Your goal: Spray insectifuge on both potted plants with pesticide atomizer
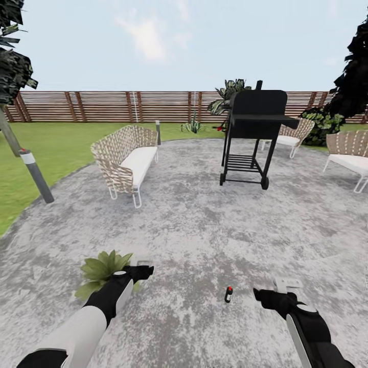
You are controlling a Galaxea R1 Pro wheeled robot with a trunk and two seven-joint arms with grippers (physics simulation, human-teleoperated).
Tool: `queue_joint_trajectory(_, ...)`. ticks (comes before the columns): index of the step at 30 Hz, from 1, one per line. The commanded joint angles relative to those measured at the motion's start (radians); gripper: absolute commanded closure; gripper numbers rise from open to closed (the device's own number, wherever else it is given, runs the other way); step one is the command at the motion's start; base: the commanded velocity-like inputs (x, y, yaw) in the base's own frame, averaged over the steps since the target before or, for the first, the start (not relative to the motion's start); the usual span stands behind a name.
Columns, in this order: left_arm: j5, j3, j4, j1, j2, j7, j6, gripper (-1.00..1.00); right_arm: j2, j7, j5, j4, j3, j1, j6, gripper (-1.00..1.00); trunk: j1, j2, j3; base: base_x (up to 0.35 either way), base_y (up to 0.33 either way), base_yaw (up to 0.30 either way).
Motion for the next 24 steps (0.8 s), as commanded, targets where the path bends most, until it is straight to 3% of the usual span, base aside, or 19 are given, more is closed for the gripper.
queue_joint_trajectory(1,0.001,-0.001,-0.002,0.0,0.0,-0.001,0.006,-1.0,0.0,0.0,-0.002,-0.001,0.0,-0.001,0.005,-1.0,0.0,0.0,-0.001,0.0,0.306,-0.263)
queue_joint_trajectory(9,0.001,-0.001,-0.002,0.0,0.0,-0.001,0.006,-1.0,0.0,0.0,-0.002,-0.001,0.0,-0.001,0.005,-1.0,0.0,0.0,-0.001,0.0,0.213,-0.263)
queue_joint_trajectory(24,0.001,-0.002,-0.002,0.0,-0.001,-0.001,0.006,-1.0,0.0,0.0,-0.002,-0.001,0.0,0.0,0.005,-1.0,0.0,0.0,-0.001,0.0,0.012,-0.253)
